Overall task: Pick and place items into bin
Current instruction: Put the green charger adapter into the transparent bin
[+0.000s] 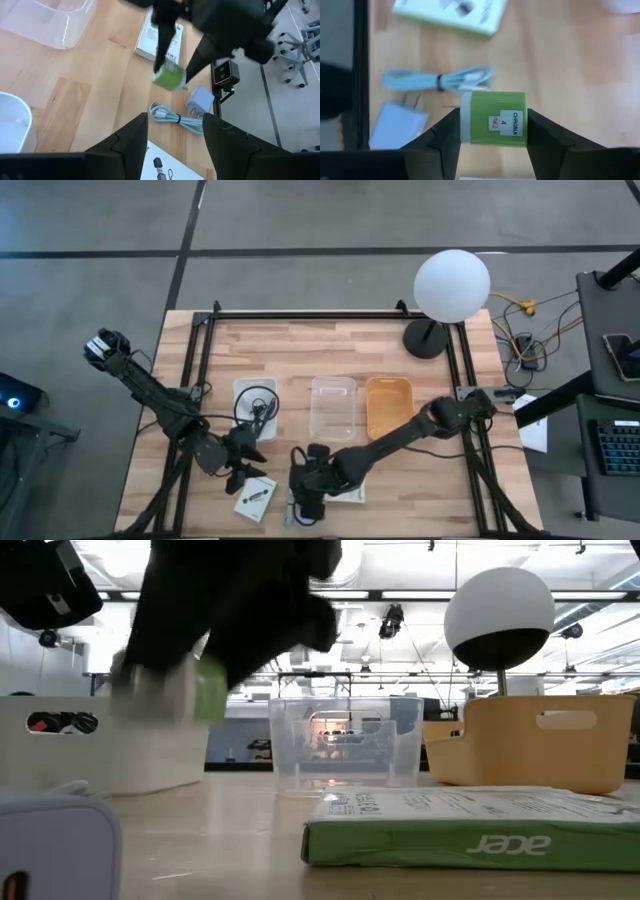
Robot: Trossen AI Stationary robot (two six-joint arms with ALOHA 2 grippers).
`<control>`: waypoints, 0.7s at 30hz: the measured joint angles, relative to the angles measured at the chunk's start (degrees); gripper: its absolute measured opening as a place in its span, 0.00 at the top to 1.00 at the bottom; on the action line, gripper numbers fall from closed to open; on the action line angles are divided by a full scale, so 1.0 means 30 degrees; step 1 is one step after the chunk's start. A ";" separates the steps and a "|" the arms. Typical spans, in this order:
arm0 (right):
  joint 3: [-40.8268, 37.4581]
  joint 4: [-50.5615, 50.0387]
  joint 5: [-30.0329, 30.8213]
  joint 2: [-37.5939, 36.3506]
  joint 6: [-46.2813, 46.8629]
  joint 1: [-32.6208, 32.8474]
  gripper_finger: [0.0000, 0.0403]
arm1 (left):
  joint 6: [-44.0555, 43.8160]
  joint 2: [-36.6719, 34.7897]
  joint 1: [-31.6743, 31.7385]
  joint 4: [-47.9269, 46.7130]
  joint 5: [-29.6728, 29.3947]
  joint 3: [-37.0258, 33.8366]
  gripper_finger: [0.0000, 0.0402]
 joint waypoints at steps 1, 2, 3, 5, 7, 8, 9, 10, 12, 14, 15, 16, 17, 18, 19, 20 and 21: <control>0.0423 -0.0712 0.0630 -0.0163 0.0522 0.0000 0.59 | 0.0000 0.0000 0.0000 0.0018 0.0000 0.0000 0.57; 0.0887 -0.1439 0.1265 -0.0348 0.1070 0.0000 0.59 | -0.0001 0.0000 0.0000 0.0002 0.0000 0.0000 0.57; 0.1400 -0.2287 0.1949 -0.0566 0.1712 0.0004 0.59 | -0.0007 0.0000 0.0000 0.0016 0.0000 0.0000 0.57; 0.2612 -0.4800 0.3638 -0.1064 0.3531 0.0048 0.57 | -0.0007 0.0000 0.0000 0.0001 0.0000 0.0000 0.57; 0.3886 -0.8402 0.5367 -0.1413 0.5870 0.0087 0.54 | -0.0002 0.0000 0.0000 0.0011 0.0000 0.0000 0.57; 0.4509 -1.0379 0.5862 -0.1551 0.7114 0.0057 0.53 | 0.0000 0.0000 0.0000 0.0016 0.0000 0.0000 0.57; 0.4944 -1.2215 0.6154 -0.1612 0.8220 0.0009 0.53 | -0.0004 0.0000 0.0000 0.0008 0.0000 0.0000 0.57; 0.4957 -1.3873 0.6325 -0.1863 0.9153 -0.0061 0.52 | -0.0005 -0.0006 0.0000 0.0012 0.0000 0.0000 0.57; 0.4202 -1.4999 0.6413 -0.2496 1.0067 -0.0307 0.53 | 0.0000 -0.0007 0.0000 0.0008 -0.0003 0.0000 0.57; 0.2907 -1.4142 0.6163 -0.3386 0.8941 -0.0705 0.54 | -0.0006 -0.0008 0.0000 0.0015 -0.0033 0.0000 0.57; 0.2327 -1.3474 0.5797 -0.3584 0.8065 -0.1057 0.54 | 0.0000 -0.0015 0.0000 0.0009 -0.0095 0.0000 0.57; 0.1819 -1.2762 0.5356 -0.3711 0.7319 -0.1456 0.54 | 0.0000 -0.0022 0.0000 0.0029 -0.0102 0.0000 0.57; 0.1257 -1.2602 0.4955 -0.3753 0.6705 -0.1907 0.54 | -0.0005 -0.0022 0.0000 0.0024 -0.0107 0.0000 0.57; 0.0527 -1.2722 0.4526 -0.3730 0.6090 -0.2429 0.54 | -0.0007 -0.0022 0.0000 0.0044 -0.0116 0.0000 0.57; -0.0230 -1.2542 0.4075 -0.3642 0.5651 -0.2966 0.54 | -0.0007 -0.0022 0.0000 0.0198 -0.0135 0.0003 0.57; -0.0985 -1.1619 0.3794 -0.3602 0.5281 -0.3512 0.54 | -0.0007 -0.0022 0.0000 0.0240 -0.0127 0.0007 0.57; -0.1713 -1.0497 0.3470 -0.3598 0.4804 -0.4000 0.54 | -0.0007 -0.0024 0.0000 0.0183 -0.0138 0.0007 0.57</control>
